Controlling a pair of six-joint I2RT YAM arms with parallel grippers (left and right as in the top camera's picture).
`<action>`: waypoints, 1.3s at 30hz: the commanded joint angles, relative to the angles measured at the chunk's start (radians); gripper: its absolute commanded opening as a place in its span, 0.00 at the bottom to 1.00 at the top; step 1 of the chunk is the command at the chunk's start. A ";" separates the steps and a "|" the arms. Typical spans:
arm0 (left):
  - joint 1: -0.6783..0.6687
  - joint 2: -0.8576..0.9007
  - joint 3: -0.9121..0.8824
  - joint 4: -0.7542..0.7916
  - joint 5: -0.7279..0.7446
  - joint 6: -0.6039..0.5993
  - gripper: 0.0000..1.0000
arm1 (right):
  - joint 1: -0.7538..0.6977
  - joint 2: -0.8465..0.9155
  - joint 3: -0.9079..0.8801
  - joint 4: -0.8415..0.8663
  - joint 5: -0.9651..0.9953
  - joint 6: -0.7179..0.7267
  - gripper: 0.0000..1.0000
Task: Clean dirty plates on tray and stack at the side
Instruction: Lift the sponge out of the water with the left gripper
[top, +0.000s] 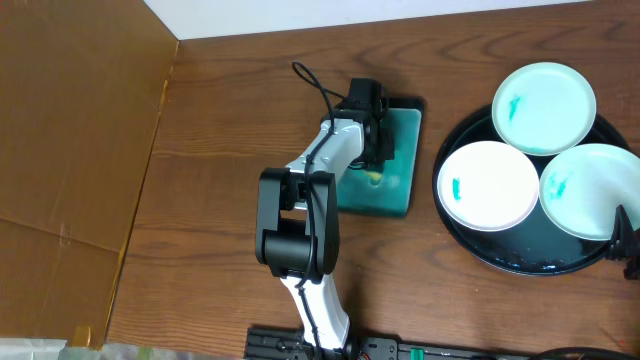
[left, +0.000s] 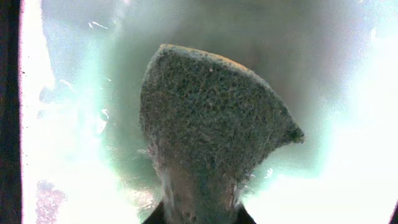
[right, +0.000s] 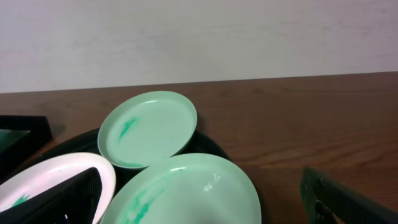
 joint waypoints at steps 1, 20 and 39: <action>0.002 -0.034 0.003 -0.011 -0.009 -0.003 0.07 | 0.007 -0.002 -0.002 -0.004 -0.002 -0.010 0.99; -0.002 -0.398 -0.023 -0.123 0.001 -0.102 0.07 | 0.007 -0.002 -0.002 -0.004 -0.002 -0.010 0.99; -0.003 -0.545 0.018 -0.206 0.002 -0.172 0.08 | 0.007 -0.002 -0.002 -0.004 -0.002 -0.010 0.99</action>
